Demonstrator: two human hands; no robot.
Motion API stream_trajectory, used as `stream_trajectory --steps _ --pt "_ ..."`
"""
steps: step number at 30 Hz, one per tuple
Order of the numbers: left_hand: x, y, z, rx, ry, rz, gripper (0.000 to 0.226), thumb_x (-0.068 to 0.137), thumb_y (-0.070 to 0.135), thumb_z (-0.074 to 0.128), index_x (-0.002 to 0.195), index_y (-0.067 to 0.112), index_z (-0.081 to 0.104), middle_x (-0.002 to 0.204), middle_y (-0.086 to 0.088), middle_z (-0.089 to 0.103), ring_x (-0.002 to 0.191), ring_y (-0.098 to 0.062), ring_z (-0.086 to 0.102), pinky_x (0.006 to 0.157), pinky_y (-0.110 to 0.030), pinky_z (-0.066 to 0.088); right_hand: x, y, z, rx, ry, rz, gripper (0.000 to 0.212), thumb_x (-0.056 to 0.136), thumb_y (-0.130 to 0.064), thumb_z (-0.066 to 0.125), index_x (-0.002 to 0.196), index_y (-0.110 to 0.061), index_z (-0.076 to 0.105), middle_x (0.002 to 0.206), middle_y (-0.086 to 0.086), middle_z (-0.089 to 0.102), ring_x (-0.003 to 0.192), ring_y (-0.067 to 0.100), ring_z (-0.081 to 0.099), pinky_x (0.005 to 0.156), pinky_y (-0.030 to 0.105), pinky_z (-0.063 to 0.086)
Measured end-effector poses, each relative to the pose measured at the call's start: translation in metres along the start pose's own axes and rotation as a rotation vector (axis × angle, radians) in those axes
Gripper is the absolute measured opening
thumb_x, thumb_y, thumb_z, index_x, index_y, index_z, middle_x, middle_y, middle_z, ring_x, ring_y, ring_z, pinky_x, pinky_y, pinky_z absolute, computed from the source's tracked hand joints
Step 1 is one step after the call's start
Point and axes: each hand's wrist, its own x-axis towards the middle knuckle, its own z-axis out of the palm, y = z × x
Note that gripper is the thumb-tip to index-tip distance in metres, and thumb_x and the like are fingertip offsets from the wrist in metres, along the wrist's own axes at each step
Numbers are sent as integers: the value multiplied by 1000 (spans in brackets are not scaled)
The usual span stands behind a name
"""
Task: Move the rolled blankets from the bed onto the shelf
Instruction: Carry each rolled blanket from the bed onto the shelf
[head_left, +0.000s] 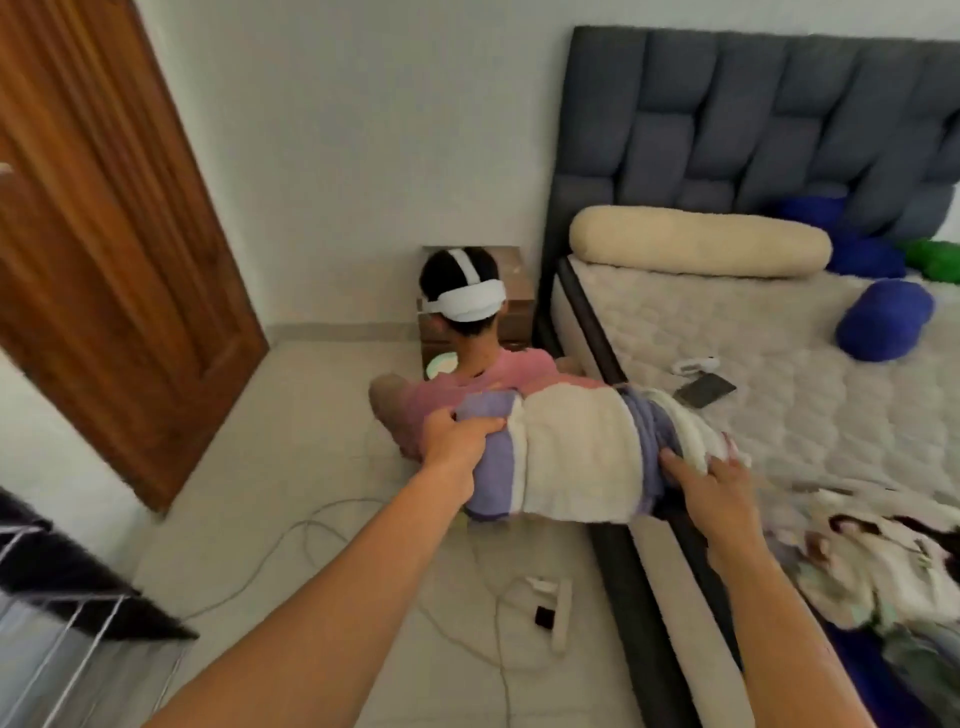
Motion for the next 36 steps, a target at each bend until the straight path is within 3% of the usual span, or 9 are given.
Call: stream_trajectory --steps 3,7,10,13,16,22,26,31,36 --pt "26 17 -98 -46 180 33 39 79 9 73 116 0 64 115 -19 68 92 -27 62 89 -38 53 -14 -25 86 9 -183 -92 64 78 -39 71 132 -9 52 122 10 61 107 32 61 87 45 53" --pt "38 41 -211 -81 402 91 33 82 11 70 114 6 66 113 -11 68 89 -24 59 82 -31 49 -36 -60 188 37 -419 -179 41 81 -23 72 105 10 64 97 25 67 79 24 56 73 41 47" --pt "41 59 -288 -101 544 118 30 85 13 66 115 13 66 100 -2 61 88 -23 54 80 -27 42 -53 -81 266 41 -569 -259 48 79 -25 73 88 19 56 84 40 59 66 21 46 60 39 37" --pt "45 73 -357 -97 696 132 19 84 15 67 102 19 67 97 -2 64 90 -21 58 77 -32 46 -77 -106 342 64 -686 -360 49 71 -39 75 69 5 53 68 21 53 61 19 44 54 36 38" --pt "49 91 -411 -55 881 133 13 85 17 65 97 22 67 94 -1 65 92 -22 60 80 -33 48 -107 -135 406 119 -769 -390 42 75 -28 78 58 -11 44 71 15 48 61 21 41 51 28 32" --pt "61 123 -505 148 1159 212 19 83 18 65 101 19 72 97 -7 71 95 -27 64 84 -36 53 -157 -186 500 188 -946 -497 48 77 -22 76 51 -14 36 57 5 38 51 15 33 40 13 27" --pt "65 141 -563 310 1234 260 17 85 16 62 97 18 73 92 -3 69 89 -22 60 74 -30 45 -189 -202 550 202 -1037 -562 47 77 -35 73 51 -8 45 60 10 50 58 20 48 48 22 35" --pt "84 149 -631 379 1191 150 15 80 20 66 92 20 75 98 -6 73 95 -26 65 81 -32 52 -230 -213 592 139 -1054 -614 42 77 -37 74 56 -4 58 81 11 57 70 20 56 50 18 44" --pt "108 167 -683 476 1161 179 18 85 14 59 95 19 74 101 -8 71 90 -26 61 79 -27 45 -274 -225 614 137 -1066 -631 36 81 -31 72 58 -3 65 65 -3 50 72 18 53 64 33 46"
